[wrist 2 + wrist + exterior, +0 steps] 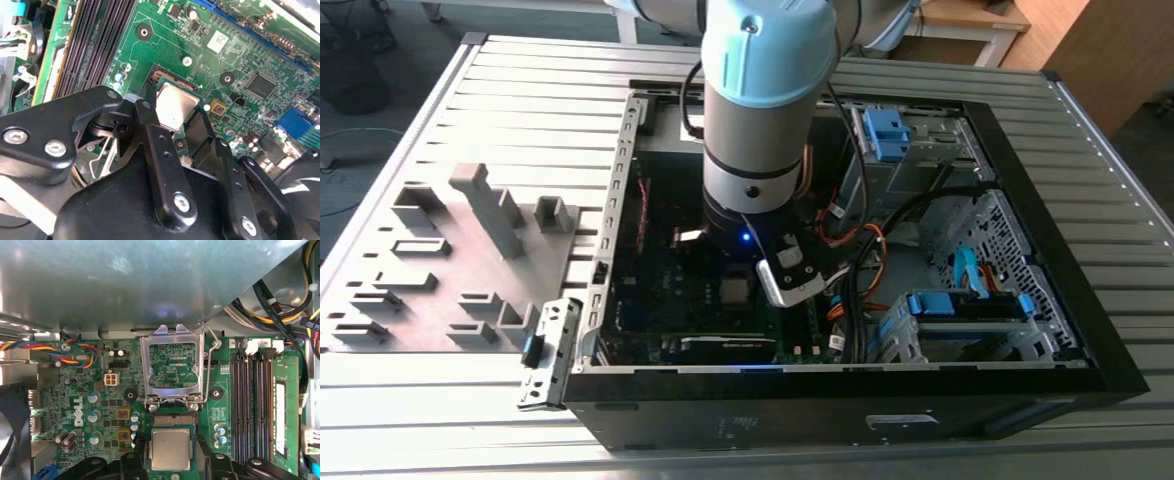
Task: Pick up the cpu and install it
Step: 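Place the cpu into insertion slot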
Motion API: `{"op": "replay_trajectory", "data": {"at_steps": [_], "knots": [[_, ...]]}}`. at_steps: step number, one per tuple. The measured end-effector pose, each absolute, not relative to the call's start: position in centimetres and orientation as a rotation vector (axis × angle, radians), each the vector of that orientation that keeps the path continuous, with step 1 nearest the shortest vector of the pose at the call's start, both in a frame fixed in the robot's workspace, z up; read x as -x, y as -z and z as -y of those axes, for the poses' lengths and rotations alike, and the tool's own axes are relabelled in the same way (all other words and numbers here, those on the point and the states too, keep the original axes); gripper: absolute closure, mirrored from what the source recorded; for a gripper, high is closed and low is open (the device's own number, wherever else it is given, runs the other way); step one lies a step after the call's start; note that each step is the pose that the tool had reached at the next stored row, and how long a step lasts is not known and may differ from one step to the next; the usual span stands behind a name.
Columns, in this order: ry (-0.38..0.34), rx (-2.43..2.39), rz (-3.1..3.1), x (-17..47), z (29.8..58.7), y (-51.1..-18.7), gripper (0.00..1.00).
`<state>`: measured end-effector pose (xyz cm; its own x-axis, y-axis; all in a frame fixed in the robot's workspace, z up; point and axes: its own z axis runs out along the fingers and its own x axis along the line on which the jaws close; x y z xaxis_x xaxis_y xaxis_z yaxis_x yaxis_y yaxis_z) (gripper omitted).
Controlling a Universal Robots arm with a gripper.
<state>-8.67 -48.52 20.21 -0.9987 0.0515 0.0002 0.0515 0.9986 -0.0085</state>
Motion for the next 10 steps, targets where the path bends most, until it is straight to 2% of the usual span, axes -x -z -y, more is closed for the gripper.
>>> {"op": "replay_trajectory", "data": {"at_steps": [10], "knots": [[-0.017, 0.08, 3.14, 8.11, 48.53, -19.98, 0.53]]}}
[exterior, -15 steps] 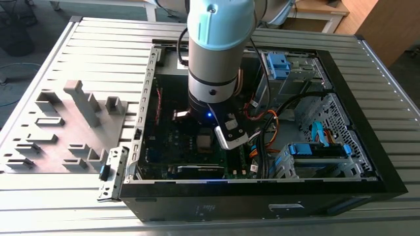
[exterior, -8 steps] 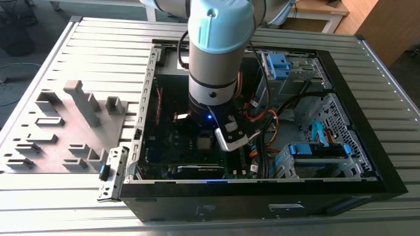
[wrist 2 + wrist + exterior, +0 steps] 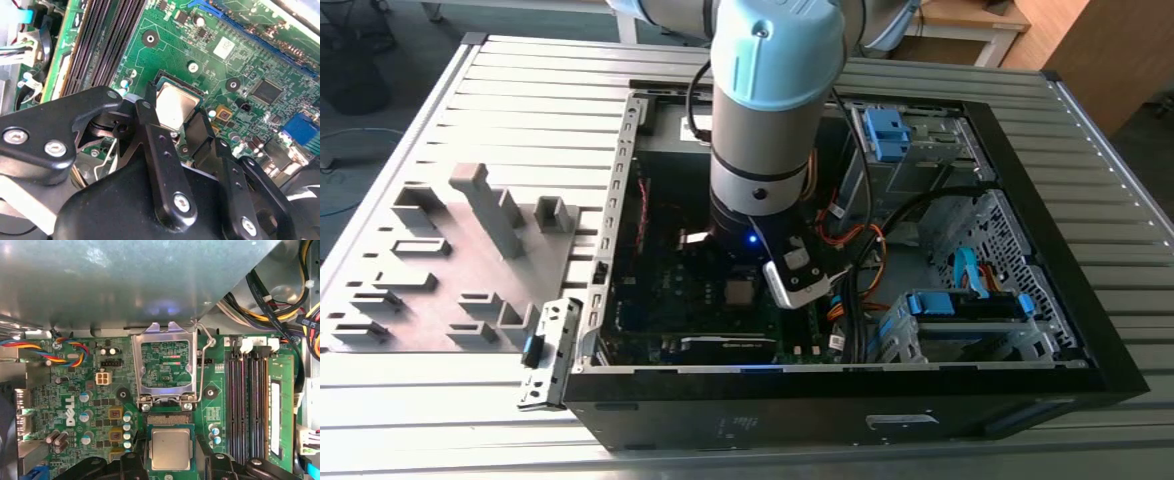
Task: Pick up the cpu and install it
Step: 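Place the cpu into insertion slot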
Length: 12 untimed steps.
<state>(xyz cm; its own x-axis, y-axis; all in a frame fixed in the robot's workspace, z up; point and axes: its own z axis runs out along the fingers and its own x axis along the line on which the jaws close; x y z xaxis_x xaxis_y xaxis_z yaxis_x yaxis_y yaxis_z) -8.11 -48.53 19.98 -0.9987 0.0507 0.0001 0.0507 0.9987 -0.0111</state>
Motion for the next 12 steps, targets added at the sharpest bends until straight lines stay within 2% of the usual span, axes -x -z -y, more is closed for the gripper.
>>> {"op": "replay_trajectory", "data": {"at_steps": [3, 12], "knots": [[0.006, 0.074, 3.142, 8.1, 48.52, -19.91, 0.53], [0.006, 0.068, 3.142, 8.1, 48.53, -19.34, 0.53]]}}
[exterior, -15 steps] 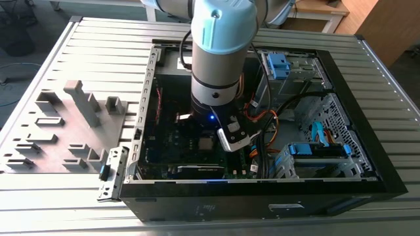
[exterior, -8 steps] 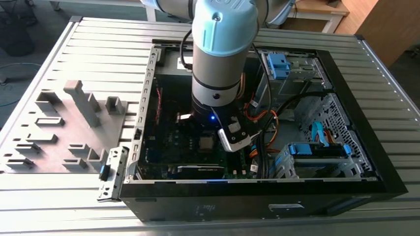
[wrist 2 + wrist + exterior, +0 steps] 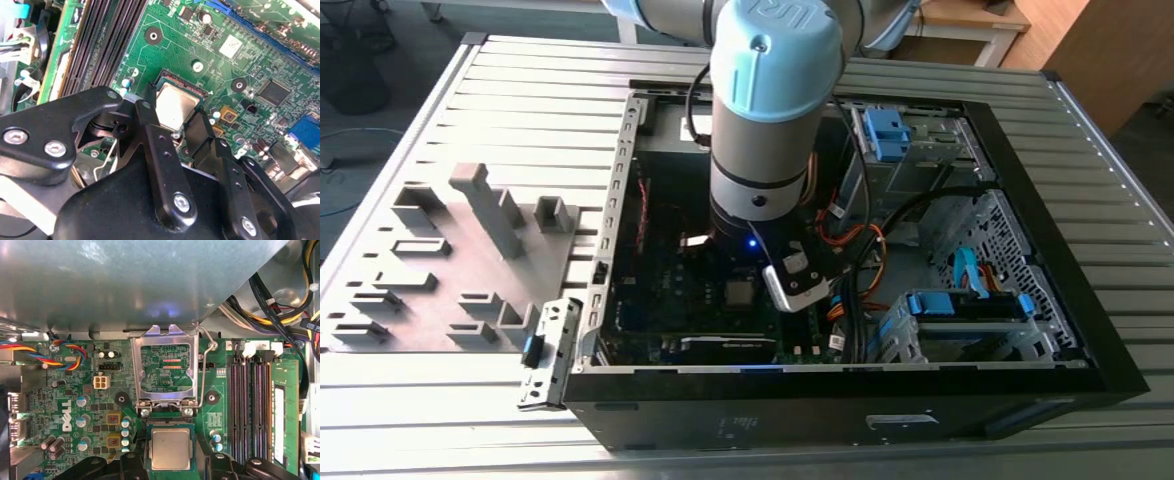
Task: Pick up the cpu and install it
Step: 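Place the cpu into insertion slot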
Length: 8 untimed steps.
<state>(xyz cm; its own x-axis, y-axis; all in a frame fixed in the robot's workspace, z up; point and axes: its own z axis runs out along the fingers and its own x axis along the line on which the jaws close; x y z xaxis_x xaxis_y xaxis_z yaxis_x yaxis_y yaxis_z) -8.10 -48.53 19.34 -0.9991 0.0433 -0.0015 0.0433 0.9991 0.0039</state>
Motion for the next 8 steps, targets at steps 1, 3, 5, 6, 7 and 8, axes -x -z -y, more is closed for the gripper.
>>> {"op": "replay_trajectory", "data": {"at_steps": [1, 3, 5, 6, 7, 8], "knots": [[-0.006, -0.068, -3.139, 8.1, 48.53, -19.31, 0.53], [-0.006, -0.067, -3.139, 8.1, 48.53, -19.29, 0.53], [-0.006, -0.067, -3.139, 8.1, 48.52, -19.29, 0.53], [-0.006, -0.067, -3.139, 8.1, 48.52, -19.29, 0.53], [-0.006, -0.067, -3.139, 8.1, 48.52, -19.27, 0.53], [-0.006, -0.067, -3.139, 8.13, 48.52, -19.25, 0.53]]}}
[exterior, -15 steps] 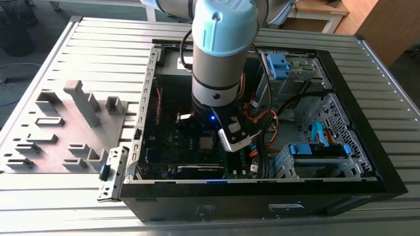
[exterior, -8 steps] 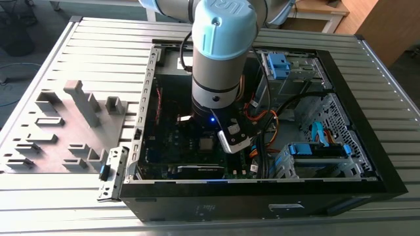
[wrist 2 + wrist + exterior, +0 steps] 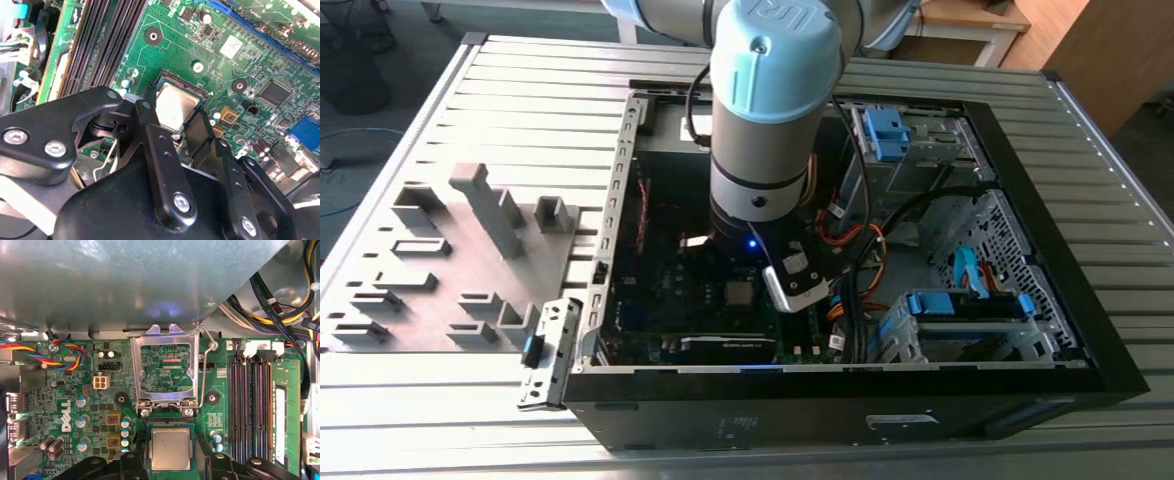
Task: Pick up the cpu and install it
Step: 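Place the cpu into insertion slot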
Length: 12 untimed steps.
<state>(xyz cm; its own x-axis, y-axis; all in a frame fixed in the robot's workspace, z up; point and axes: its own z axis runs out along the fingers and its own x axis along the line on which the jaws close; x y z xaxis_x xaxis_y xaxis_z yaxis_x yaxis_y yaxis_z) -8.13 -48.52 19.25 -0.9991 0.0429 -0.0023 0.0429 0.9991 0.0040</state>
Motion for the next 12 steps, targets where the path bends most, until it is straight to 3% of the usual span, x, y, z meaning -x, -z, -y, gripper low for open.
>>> {"op": "replay_trajectory", "data": {"at_steps": [12], "knots": [[-0.006, -0.068, -3.138, 8.24, 48.61, -19.19, 0.53]]}}
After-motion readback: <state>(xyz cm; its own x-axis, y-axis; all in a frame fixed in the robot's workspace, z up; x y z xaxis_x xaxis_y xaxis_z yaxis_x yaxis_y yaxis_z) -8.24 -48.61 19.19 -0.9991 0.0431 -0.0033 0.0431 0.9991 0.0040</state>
